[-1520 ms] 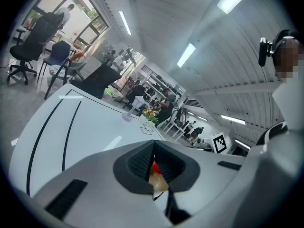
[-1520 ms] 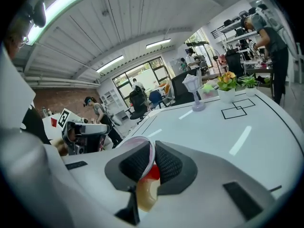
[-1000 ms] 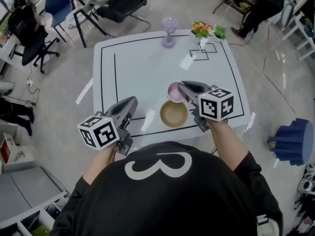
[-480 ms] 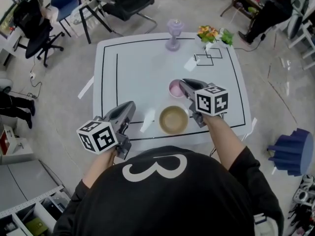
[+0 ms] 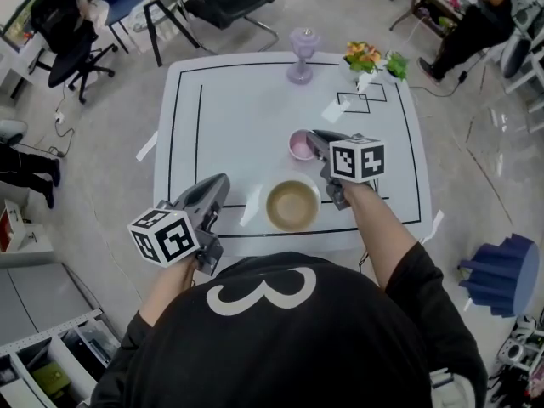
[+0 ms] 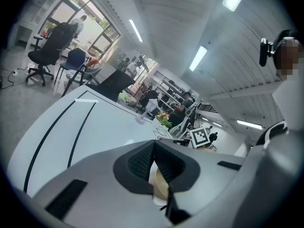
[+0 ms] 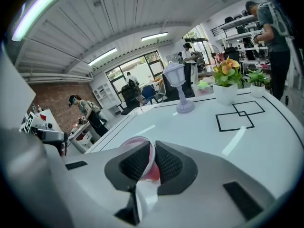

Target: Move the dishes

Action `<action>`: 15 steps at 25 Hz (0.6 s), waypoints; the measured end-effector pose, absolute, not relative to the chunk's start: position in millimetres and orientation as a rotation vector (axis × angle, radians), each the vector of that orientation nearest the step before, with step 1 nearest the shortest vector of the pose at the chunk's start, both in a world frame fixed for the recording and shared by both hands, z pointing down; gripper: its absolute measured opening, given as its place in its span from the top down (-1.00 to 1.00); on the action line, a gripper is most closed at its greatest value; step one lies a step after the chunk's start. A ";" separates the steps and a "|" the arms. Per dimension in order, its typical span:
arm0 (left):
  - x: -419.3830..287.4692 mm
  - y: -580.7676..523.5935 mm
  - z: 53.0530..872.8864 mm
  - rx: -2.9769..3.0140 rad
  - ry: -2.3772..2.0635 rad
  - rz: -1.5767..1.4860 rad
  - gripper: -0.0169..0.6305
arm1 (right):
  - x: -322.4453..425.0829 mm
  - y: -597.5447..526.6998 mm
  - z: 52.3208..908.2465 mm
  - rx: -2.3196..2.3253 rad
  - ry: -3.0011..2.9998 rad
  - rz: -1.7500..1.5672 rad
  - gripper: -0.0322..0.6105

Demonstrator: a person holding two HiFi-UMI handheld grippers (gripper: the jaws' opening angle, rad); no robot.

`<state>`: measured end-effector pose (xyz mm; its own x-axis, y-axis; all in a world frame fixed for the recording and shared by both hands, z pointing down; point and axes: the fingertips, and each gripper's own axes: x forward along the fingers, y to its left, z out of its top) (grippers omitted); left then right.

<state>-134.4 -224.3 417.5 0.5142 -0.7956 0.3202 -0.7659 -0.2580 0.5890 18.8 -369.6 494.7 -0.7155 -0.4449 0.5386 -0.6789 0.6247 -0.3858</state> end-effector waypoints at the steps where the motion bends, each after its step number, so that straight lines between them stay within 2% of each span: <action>1: -133.3 -222.6 418.0 2.049 -1.280 -0.045 0.94 | 18.5 -369.2 497.8 0.889 -2.449 0.810 0.74; 10: -120.9 -217.3 426.1 2.054 -1.298 -0.047 0.94 | 19.3 -373.8 503.1 0.880 -2.447 0.822 0.68; 13: -116.8 -216.8 427.9 2.051 -1.292 -0.054 0.94 | 19.4 -374.1 499.5 0.881 -2.467 0.833 0.40; 15: -114.1 -215.3 428.5 2.052 -1.286 -0.056 0.94 | 18.9 -372.3 494.0 0.879 -2.493 0.830 0.32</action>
<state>-114.1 -215.3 428.5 0.5050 -0.8034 0.3154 -0.7730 -0.2585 0.5793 18.9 -372.3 494.0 -0.7373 -0.4432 0.5098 -0.6603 0.6321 -0.4055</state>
